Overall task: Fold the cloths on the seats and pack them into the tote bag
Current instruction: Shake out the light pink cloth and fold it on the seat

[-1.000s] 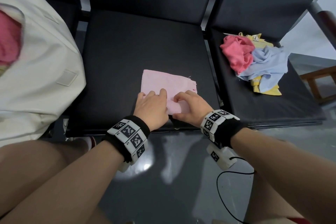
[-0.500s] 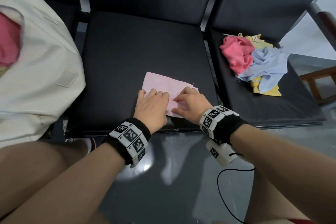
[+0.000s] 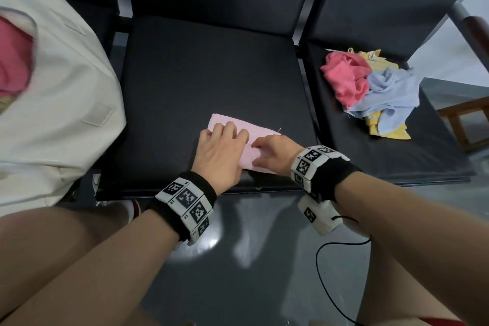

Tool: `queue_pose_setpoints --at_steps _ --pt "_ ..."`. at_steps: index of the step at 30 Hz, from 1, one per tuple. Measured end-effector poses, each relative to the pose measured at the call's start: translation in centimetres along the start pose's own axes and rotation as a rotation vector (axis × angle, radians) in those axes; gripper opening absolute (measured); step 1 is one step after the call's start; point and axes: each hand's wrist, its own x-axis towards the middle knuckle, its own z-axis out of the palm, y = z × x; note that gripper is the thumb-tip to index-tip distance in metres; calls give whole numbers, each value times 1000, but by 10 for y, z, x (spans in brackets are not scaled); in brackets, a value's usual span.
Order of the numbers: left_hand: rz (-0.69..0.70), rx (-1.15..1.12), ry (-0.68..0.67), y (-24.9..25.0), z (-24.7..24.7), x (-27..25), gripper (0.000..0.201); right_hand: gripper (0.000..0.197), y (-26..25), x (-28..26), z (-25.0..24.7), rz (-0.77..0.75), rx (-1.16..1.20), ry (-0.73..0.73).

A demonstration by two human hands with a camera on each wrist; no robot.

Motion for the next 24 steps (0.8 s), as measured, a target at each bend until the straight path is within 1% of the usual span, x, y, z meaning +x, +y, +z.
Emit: queue_pose_setpoints --at_steps 2,5,7,9,12,15,17,19,20,22,24 --pt "-4 14 -44 -1 1 0 38 49 0 1 -1 5 -4 10" --pt "-30 -23 -59 -3 -1 3 30 56 2 -1 5 -53 -66 124" --pt "-50 -36 -83 -3 -3 4 29 60 2 -6 12 -81 -54 202" --pt "-58 -35 -114 -2 -2 4 33 55 3 -8 17 -84 -43 237" --pt "-74 -42 -82 -1 0 2 39 43 5 -7 19 -74 -62 203" --pt "-65 -44 0 -3 -1 -1 54 43 3 -3 13 -58 -54 147" --pt "-50 10 -9 -3 -1 -1 60 42 2 -1 9 -51 -55 117" --pt "-49 55 -32 -2 0 -1 56 43 2 0 7 -59 -96 123" --pt "-50 62 -38 -3 0 0 52 44 1 -1 7 -69 -130 150" --pt "-56 41 -49 -4 -2 2 47 45 1 -2 7 -102 -201 229" --pt "-78 -17 -68 -6 -5 4 42 47 -1 -5 11 -132 -217 312"
